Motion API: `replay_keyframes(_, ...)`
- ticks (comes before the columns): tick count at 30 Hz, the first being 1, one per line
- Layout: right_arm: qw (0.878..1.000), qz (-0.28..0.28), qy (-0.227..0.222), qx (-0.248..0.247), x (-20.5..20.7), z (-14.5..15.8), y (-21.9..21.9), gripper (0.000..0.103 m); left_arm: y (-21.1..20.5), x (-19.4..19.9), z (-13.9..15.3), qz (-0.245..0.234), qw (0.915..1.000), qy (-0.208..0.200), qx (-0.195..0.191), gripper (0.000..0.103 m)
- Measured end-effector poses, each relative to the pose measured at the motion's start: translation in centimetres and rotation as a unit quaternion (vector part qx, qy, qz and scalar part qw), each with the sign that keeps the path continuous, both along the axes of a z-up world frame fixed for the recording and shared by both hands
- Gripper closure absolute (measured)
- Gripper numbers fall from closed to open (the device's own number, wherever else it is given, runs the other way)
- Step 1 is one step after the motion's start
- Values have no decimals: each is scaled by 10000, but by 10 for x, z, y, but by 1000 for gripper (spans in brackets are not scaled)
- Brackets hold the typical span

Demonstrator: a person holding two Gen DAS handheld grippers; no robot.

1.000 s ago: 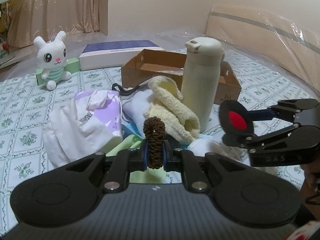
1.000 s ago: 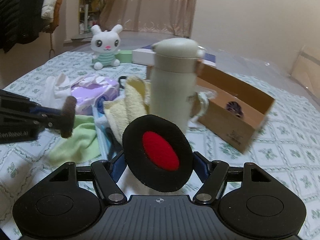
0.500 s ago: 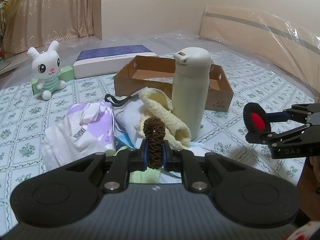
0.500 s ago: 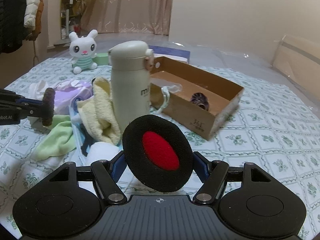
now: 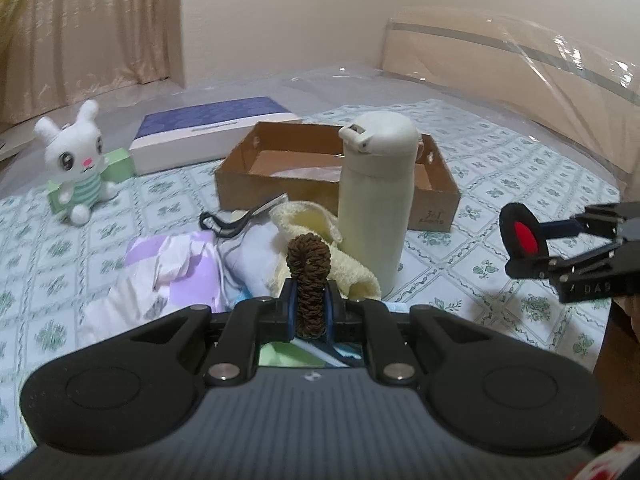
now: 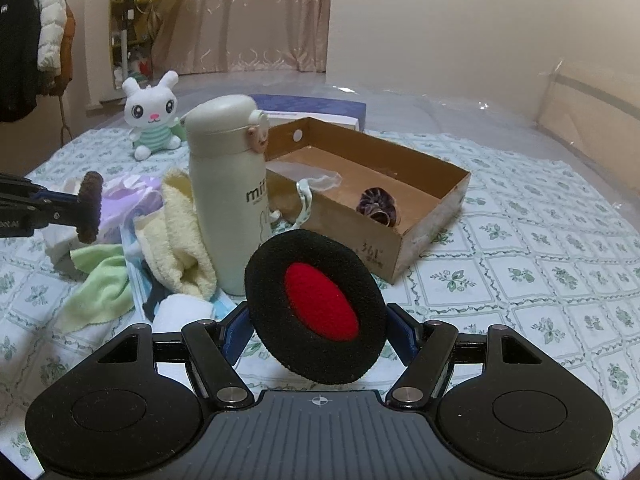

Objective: Organize soft objects
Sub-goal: 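Carry both items to the cardboard box and open the left tool to drop the hair tie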

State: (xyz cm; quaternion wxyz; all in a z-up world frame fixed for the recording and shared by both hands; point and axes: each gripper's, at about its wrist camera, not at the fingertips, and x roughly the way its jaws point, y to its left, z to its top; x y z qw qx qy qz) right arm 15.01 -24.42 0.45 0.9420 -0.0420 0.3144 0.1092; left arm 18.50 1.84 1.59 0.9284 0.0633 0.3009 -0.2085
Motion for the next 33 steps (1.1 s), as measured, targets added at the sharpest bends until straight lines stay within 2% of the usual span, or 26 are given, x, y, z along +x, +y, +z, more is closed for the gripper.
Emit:
replay_keyframes(8, 9999, 4, 16, 109, 29, 16, -35, 33, 18, 48, 10, -331, 9994, -23, 84, 91)
replay_keyframes(18, 9993, 106, -96, 336, 93, 44, -75, 33, 18, 138, 35, -877, 9953, -19, -404, 91)
replay_keyframes(25, 9988, 245, -101, 416, 145, 49, -77, 33, -11, 196, 37, -1132, 9929, 69, -367, 91)
replay_keyframes(33, 9981, 392, 24, 484, 191, 39, -65, 33, -54, 249, 26, -1451, 9881, 313, -402, 88)
